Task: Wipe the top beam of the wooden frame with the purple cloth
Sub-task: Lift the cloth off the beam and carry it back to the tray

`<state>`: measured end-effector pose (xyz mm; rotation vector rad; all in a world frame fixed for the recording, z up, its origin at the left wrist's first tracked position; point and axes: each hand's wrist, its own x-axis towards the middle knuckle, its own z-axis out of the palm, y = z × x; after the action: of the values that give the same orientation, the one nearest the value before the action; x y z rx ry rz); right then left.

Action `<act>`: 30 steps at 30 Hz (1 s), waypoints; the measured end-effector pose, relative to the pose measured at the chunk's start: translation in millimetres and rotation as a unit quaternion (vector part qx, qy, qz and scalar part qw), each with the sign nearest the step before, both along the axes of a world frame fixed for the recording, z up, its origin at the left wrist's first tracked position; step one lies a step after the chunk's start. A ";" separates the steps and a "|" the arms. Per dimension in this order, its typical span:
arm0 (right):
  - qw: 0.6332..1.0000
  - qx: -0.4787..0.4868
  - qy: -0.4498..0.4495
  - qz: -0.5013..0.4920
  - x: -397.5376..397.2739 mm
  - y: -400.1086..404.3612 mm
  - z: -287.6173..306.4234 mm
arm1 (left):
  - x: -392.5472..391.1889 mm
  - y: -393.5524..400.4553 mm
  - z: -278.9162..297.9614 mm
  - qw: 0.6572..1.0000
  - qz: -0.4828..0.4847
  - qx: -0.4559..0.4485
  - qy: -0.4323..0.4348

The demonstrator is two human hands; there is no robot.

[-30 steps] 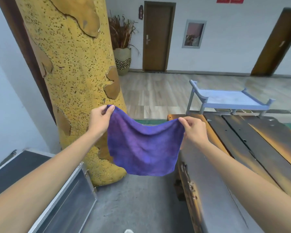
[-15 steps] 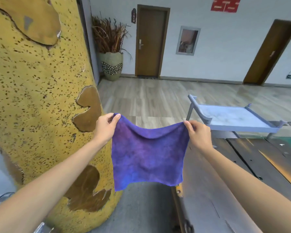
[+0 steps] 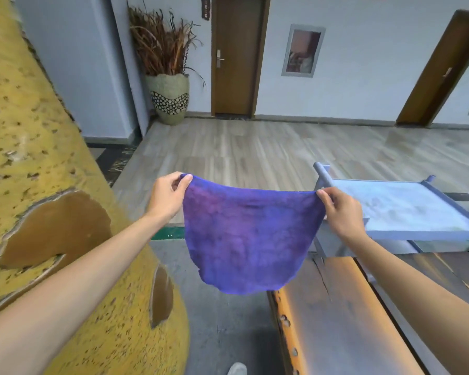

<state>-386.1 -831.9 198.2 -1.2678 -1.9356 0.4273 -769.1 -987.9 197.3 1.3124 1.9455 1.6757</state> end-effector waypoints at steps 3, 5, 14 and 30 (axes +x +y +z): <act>1.000 0.028 -0.002 0.010 -22.3 62.2 -12.9 | -30.7 63.8 -16.9 0.999 -0.009 -0.030 0.002; 1.000 0.026 0.001 0.014 -34.9 107.0 -18.1 | -50.2 108.6 -26.6 0.999 0.009 -0.042 0.006; 0.999 0.013 -0.050 0.000 -84.7 265.5 -22.0 | -107.6 274.2 -36.0 0.996 0.046 -0.069 0.034; 0.993 0.002 -0.078 -0.094 -176.6 543.0 -26.6 | -219.5 619.9 -32.2 0.994 -0.049 -0.091 0.043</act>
<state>-562.7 -288.9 171.6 -1.5044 -1.9195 0.2350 -988.6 -368.0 165.2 1.4070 1.9925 1.3816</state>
